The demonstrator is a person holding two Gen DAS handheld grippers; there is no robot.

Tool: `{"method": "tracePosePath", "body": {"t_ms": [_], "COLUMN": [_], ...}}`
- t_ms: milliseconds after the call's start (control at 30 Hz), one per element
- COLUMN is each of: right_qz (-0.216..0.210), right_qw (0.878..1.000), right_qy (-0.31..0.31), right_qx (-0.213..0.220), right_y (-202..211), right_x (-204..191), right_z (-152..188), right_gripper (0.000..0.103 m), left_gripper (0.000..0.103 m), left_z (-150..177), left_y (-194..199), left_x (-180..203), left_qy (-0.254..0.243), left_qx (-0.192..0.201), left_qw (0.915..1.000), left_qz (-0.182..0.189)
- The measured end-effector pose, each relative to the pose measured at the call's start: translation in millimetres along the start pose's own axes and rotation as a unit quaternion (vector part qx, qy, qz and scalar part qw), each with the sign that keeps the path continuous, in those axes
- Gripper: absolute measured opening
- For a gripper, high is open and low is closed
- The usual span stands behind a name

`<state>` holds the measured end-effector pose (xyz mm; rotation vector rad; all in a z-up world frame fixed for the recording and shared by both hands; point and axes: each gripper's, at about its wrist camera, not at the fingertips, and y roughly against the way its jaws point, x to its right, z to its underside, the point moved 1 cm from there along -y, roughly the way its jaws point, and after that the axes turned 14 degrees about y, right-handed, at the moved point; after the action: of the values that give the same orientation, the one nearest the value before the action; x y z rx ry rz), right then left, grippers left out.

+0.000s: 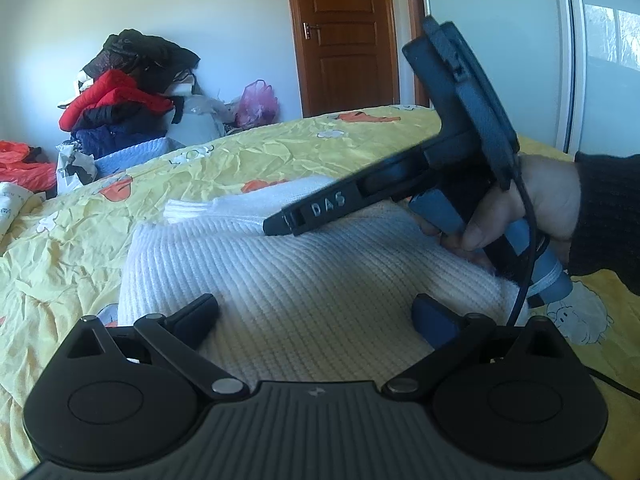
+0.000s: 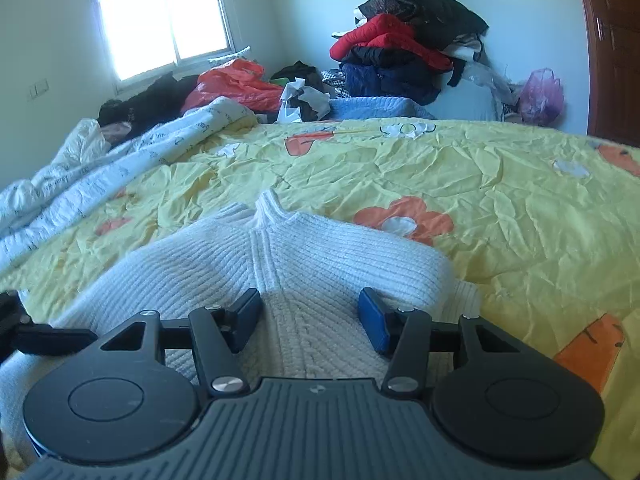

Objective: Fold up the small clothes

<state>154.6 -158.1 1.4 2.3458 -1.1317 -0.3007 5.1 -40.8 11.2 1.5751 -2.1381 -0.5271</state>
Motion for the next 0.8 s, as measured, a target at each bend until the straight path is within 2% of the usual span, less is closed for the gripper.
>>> {"method": "tracePosePath", "body": {"t_ms": [67, 200, 333, 433, 500, 567, 633, 700, 733, 767, 800], "right_qz": [0.006, -0.002, -0.013, 0.014, 0.033, 0.007, -0.042, -0.088, -0.096, -0.092, -0.083], "right_qw": [1.0, 1.0, 1.0, 1.0, 0.999, 0.998, 0.996, 0.993, 0.992, 0.993, 0.994], "right_qy": [0.02, 0.021, -0.008, -0.016, -0.026, -0.029, -0.043, -0.052, -0.055, -0.058, -0.063], "right_qx": [0.005, 0.01, 0.018, 0.015, 0.033, 0.06, 0.069, 0.064, 0.054, 0.038, 0.02], "right_y": [-1.5, -4.1, 0.0, 20.5, 44.9, 70.6, 85.7, 87.6, 84.1, 78.4, 70.3], "right_x": [-0.9, 5.1, 11.2, 3.9, -5.1, -16.9, -29.3, -37.3, -40.4, -41.0, -38.4], "right_z": [3.3, 5.3, 5.7, -4.2, -11.3, -14.6, -12.8, -7.6, -1.4, 5.2, 15.4], "right_gripper": [0.055, 0.055, 0.055, 0.058, 0.062, 0.064, 0.067, 0.073, 0.075, 0.073, 0.067], "left_gripper": [0.103, 0.103, 0.103, 0.103, 0.103, 0.103, 0.103, 0.103, 0.103, 0.103, 0.103], "left_z": [-1.2, 0.4, 5.2, 9.3, 11.7, 11.3, 8.0, 5.9, 6.7, 8.0, 11.3], "left_y": [6.4, 23.9, 48.4, 69.5, 80.1, 81.5, 75.7, 68.6, 64.0, 57.3, 44.2], "left_x": [-1.2, -6.2, -14.2, -26.7, -36.7, -44.2, -47.9, -45.1, -40.8, -36.5, -31.1], "left_qy": [0.005, 0.016, 0.022, 0.024, 0.03, 0.036, 0.046, 0.054, 0.052, 0.046, 0.037], "left_qx": [0.007, 0.034, 0.065, 0.084, 0.094, 0.098, 0.098, 0.101, 0.101, 0.091, 0.064], "left_qw": [1.0, 0.9992, 0.9976, 0.9961, 0.9949, 0.9942, 0.9936, 0.9934, 0.9935, 0.9946, 0.997], "left_qz": [0.004, 0.014, 0.0, -0.016, -0.019, -0.027, -0.031, -0.012, 0.003, 0.016, 0.021]}}
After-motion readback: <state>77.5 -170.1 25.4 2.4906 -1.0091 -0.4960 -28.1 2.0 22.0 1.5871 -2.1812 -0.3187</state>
